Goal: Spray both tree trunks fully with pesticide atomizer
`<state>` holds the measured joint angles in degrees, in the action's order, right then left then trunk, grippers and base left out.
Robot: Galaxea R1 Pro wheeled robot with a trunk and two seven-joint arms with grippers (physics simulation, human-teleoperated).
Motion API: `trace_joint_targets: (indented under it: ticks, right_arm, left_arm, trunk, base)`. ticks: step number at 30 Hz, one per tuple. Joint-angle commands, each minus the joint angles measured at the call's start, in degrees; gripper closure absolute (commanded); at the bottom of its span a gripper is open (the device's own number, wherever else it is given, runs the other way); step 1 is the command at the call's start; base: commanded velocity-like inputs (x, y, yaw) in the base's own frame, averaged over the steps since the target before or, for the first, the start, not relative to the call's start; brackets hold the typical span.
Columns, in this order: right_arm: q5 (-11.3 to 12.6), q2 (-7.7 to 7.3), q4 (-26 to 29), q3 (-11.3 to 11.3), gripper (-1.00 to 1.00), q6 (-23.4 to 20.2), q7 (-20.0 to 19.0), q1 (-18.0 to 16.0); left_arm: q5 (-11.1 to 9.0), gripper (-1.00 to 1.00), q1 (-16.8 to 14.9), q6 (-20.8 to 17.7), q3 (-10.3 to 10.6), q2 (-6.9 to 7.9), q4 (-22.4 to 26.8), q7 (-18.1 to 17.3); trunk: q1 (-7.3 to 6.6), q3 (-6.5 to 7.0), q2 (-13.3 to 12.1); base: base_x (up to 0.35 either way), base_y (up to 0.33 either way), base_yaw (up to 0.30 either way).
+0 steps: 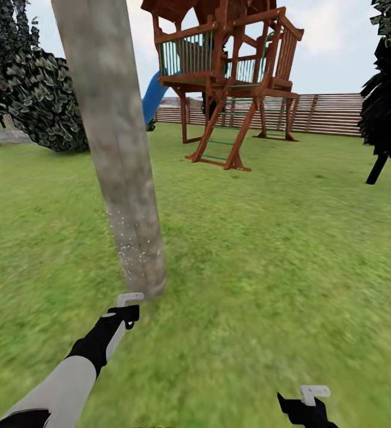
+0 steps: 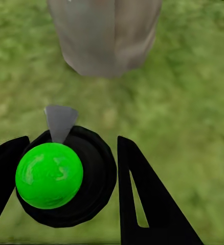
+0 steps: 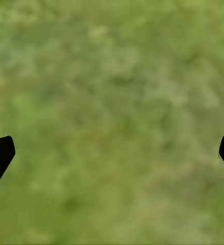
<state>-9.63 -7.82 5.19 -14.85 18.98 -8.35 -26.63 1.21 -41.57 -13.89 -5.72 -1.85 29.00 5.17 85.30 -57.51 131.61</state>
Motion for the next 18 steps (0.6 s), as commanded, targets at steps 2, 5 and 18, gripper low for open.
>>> trace_joint_targets:
  ticks: [2, 5, 18]
  right_arm:
    - [-0.01, 0.0, 0.0, 0.0, -1.0, 0.0, 0.0, 0.0]
    - [0.02, 0.0, 0.0, 0.0, -1.0, 0.0, 0.0, 0.0]
    - [0.04, 0.0, 0.0, 0.0, -1.0, 0.0, 0.0, 0.0]
  left_arm:
    - [0.02, 1.0, -0.01, 0.0, 0.0, 0.0, 0.0, 0.01]
    - [0.02, 1.0, 0.0, 0.0, 0.0, 0.0, 0.01, 0.01]
    - [0.02, 1.0, 0.0, 0.0, 0.0, 0.0, 0.02, 0.01]
  trunk:
    - [0.0, 0.0, 0.0]
    - [0.0, 0.0, 0.0]
    - [0.0, 0.0, 0.0]
  base:
    - [0.0, -0.275, 0.268]
    - [0.0, -0.275, 0.268]
    - [0.011, -0.275, 0.22]
